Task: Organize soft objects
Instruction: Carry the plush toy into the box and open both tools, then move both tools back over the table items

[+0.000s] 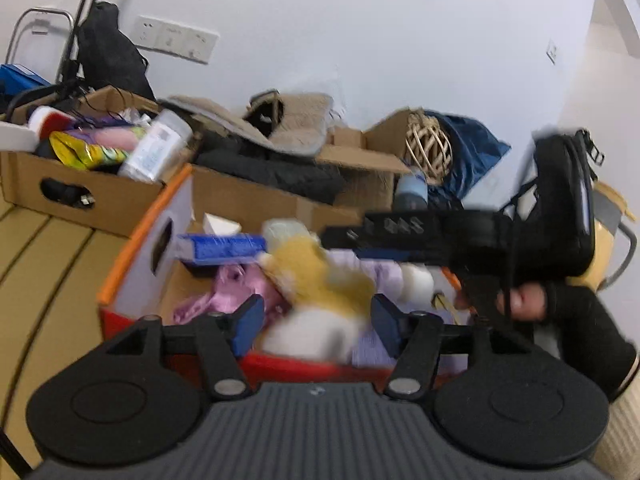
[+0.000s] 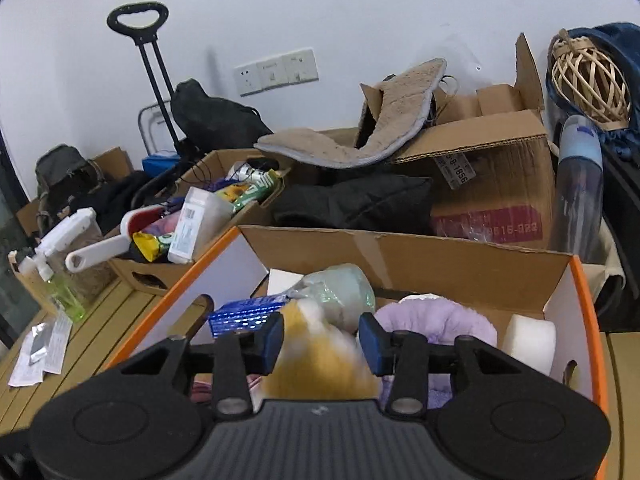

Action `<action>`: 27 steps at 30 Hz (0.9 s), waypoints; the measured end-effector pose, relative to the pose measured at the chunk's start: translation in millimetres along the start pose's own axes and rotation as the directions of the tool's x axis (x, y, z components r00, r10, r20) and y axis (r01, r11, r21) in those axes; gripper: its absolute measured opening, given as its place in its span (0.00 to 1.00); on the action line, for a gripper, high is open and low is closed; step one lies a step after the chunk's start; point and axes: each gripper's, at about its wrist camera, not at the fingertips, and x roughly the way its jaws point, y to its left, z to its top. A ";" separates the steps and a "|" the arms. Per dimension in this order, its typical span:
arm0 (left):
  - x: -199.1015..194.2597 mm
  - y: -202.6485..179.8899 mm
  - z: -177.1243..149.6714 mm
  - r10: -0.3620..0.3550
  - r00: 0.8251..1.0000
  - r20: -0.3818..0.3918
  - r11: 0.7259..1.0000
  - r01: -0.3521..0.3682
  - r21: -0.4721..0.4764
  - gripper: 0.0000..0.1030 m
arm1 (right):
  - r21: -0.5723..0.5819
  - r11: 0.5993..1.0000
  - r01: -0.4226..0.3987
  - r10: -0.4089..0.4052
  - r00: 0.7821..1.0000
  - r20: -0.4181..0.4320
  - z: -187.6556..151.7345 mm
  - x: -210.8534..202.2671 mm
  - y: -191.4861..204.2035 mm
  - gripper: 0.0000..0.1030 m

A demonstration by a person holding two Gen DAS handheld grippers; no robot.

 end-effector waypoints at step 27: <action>-234.9 -57.1 3.1 0.109 0.957 0.267 0.953 -0.177 0.245 0.86 | -0.072 0.968 0.238 -0.205 0.927 0.315 -91.0 -317.9 57.0 0.67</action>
